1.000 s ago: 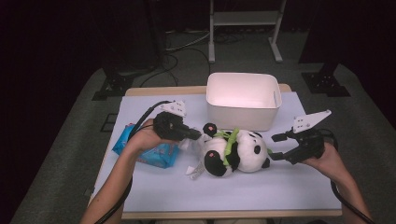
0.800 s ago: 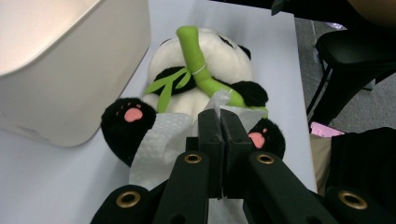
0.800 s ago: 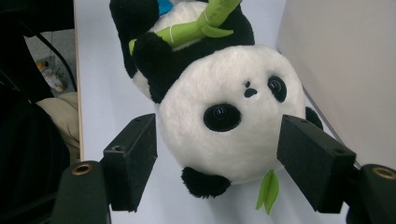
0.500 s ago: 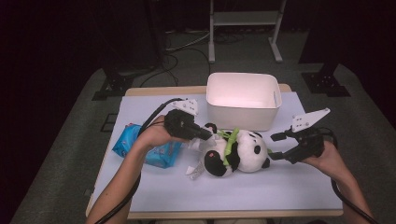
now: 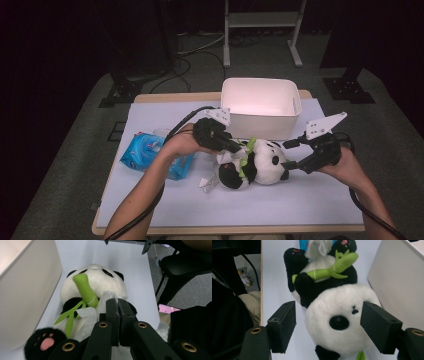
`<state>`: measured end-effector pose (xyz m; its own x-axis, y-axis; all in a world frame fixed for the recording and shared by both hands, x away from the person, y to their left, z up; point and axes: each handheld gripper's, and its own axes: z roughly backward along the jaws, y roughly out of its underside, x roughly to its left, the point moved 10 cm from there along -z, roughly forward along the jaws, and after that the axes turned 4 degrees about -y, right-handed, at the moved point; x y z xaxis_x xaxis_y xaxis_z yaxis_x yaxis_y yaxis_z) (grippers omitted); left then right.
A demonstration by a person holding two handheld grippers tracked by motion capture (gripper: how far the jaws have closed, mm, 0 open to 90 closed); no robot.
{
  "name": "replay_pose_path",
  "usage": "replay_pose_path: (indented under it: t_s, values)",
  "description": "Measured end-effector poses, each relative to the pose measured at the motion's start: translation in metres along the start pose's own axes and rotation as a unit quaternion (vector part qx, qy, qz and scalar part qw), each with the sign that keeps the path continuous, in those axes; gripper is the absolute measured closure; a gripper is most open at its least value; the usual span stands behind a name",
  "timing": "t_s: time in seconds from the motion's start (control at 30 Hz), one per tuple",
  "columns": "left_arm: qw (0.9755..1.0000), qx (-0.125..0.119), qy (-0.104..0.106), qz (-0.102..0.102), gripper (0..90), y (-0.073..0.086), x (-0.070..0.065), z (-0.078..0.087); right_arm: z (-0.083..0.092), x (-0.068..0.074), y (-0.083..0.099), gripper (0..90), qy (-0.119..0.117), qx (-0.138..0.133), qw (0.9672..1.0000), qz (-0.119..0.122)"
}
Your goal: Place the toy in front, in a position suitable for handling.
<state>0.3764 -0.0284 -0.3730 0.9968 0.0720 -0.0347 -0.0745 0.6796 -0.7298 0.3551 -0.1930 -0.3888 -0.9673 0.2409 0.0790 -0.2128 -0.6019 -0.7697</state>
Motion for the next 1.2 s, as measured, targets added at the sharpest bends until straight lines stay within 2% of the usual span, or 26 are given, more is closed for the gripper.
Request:
replay_pose_path:
  t_s: [0.03, 0.2, 0.37, 0.5, 0.57, 0.67, 0.7, 0.73, 0.77, 0.8, 0.83, 0.9, 1.0, 1.07, 1.1, 1.13, 1.2]
  values:
    - [1.0, 0.0, 0.0, 0.0, 89.0, 0.0, 0.0, 0.0, 0.0, 0.0, 0.0, 27.8, 0.0, 0.0, 1.0, 0.0]
    - [0.9997, 0.015, 0.016, -0.011, 89.0, -0.006, -0.005, -0.021, -0.014, 0.005, -0.008, 29.6, -0.017, 0.002, 0.9998, 0.012]
    - [0.9994, 0.016, 0.025, -0.017, 88.9, -0.012, -0.009, -0.031, -0.024, 0.008, -0.013, 30.5, -0.025, 0.007, 0.9994, 0.023]
    - [0.9989, 0.015, 0.035, -0.026, 88.6, -0.02, -0.014, -0.039, -0.033, 0.009, -0.015, 35.6, -0.031, 0.012, 0.999, 0.028]
    - [0.9985, 0.017, 0.041, -0.033, 88.6, -0.025, -0.017, -0.043, -0.034, 0.008, -0.016, 43.0, -0.032, 0.006, 0.9991, 0.027]
    - [0.9983, 0.017, 0.045, -0.034, 88.3, -0.027, -0.019, -0.045, -0.035, 0.008, -0.016, 47.7, -0.034, 0.006, 0.999, 0.029]
    - [0.9982, 0.016, 0.047, -0.033, 88.3, -0.028, -0.02, -0.046, -0.035, 0.008, -0.016, 53.2, -0.038, 0.008, 0.9989, 0.026]
    - [0.9981, 0.015, 0.049, -0.032, 88.4, -0.029, -0.02, -0.046, -0.037, 0.007, -0.013, 59.6, -0.031, 0.017, 0.999, 0.027]
    - [0.998, 0.018, 0.051, -0.033, 88.3, -0.029, -0.021, -0.047, -0.037, 0.007, -0.012, 68.5, -0.032, 0.02, 0.9989, 0.028]
    - [0.9979, 0.02, 0.051, -0.036, 88.0, -0.029, -0.021, -0.047, -0.038, 0.008, -0.011, 73.8, -0.039, 0.02, 0.9985, 0.032]
    - [0.9979, 0.02, 0.051, -0.036, 87.5, -0.029, -0.021, -0.047, -0.038, 0.008, -0.011, 73.8, -0.039, 0.02, 0.9985, 0.032]
    - [0.998, 0.02, 0.05, -0.034, 84.6, -0.028, -0.02, -0.046, -0.039, 0.01, -0.008, 88.6, -0.044, 0.024, 0.9978, 0.043]
    - [0.9985, 0.022, 0.042, -0.026, 74.9, -0.027, -0.017, -0.045, -0.038, 0.01, -0.004, 89.4, -0.047, 0.03, 0.9976, 0.042]
    - [0.9989, 0.015, 0.039, -0.022, 74.1, -0.027, -0.015, -0.042, -0.036, 0.007, -0.002, 89.5, -0.044, 0.029, 0.998, 0.036]
    - [0.9989, 0.015, 0.039, -0.022, 70.9, -0.027, -0.015, -0.042, -0.036, 0.007, -0.002, 89.5, -0.044, 0.029, 0.998, 0.036]
    - [0.9993, 0.011, 0.035, -0.012, 66.2, -0.026, -0.014, -0.038, -0.032, 0.004, 0.0, 89.6, -0.04, 0.027, 0.9983, 0.033]
    - [0.9995, 0.011, 0.028, -0.009, 65.2, -0.024, -0.012, -0.036, -0.028, 0.001, 0.003, 89.6, -0.04, 0.028, 0.9985, 0.026]
